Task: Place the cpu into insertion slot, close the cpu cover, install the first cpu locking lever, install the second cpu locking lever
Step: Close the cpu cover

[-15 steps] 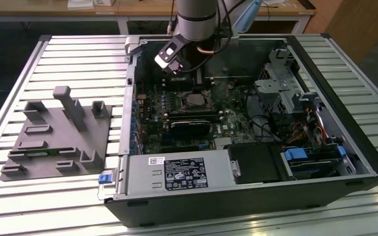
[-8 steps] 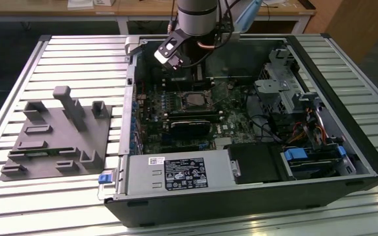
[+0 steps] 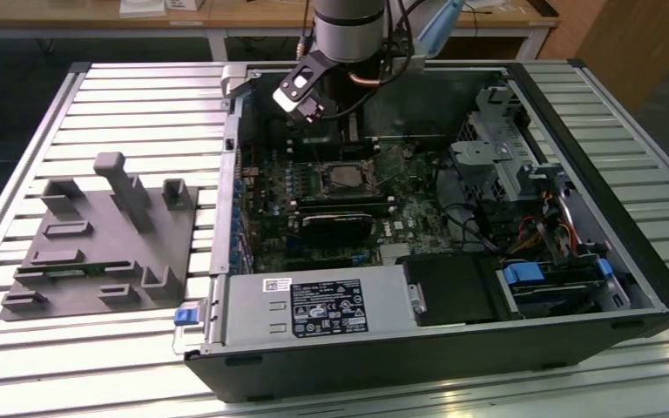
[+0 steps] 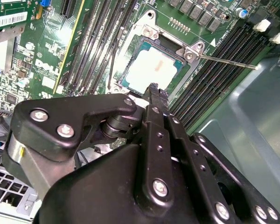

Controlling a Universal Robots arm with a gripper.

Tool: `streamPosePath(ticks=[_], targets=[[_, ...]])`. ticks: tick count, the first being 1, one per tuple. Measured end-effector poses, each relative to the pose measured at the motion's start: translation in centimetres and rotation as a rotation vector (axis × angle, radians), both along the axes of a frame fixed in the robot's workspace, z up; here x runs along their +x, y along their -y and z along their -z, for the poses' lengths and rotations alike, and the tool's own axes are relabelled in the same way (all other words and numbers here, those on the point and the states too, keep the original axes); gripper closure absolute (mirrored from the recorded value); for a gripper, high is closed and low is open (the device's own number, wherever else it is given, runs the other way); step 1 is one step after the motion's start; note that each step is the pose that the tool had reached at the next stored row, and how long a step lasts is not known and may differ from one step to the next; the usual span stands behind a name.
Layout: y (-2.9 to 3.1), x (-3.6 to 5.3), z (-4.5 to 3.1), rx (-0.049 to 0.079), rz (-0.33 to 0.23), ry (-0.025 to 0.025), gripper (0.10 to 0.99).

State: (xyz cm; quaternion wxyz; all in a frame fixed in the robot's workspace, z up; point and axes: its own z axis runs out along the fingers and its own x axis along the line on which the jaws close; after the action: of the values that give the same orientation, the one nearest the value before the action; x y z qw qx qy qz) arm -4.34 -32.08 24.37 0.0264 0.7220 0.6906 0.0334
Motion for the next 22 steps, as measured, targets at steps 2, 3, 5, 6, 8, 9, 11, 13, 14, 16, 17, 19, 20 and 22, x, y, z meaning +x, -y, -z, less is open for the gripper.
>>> streamPosePath(ticks=[2, 3, 5, 6, 8, 9, 11, 13, 14, 16, 17, 19, 20, 22], targets=[[0.01, 0.00, -0.10, 0.000, 0.000, -0.0002, 0.980], [0.00, 0.00, -0.16, 0.000, 0.000, -0.0001, 0.980], [0.00, 0.00, -0.35, 0.000, 0.000, 0.0001, 0.980], [0.00, 0.00, -0.49, 0.000, 0.000, 0.0001, 0.980], [0.00, 0.00, -0.82, 0.000, 0.000, 0.0002, 0.980], [0.00, 0.00, -0.98, 0.000, 0.000, 0.0002, 0.980], [0.00, 0.00, -1.28, 0.000, 0.000, 0.0002, 0.980], [0.00, 0.00, -1.36, 0.000, 0.000, 0.0003, 0.980], [0.00, 0.00, -1.36, 0.000, 0.000, 0.0003, 0.980], [0.00, 0.00, -1.37, 0.000, 0.000, 0.0003, 0.980], [0.00, 0.01, -1.38, 0.000, 0.000, 0.0002, 0.980], [0.00, 0.13, -1.38, 0.000, 0.000, 0.0001, 0.980], [0.00, 0.23, -1.38, 0.000, 0.000, 0.0001, 0.980], [0.00, 0.45, -1.38, 0.000, 0.000, 0.0001, 0.980]])
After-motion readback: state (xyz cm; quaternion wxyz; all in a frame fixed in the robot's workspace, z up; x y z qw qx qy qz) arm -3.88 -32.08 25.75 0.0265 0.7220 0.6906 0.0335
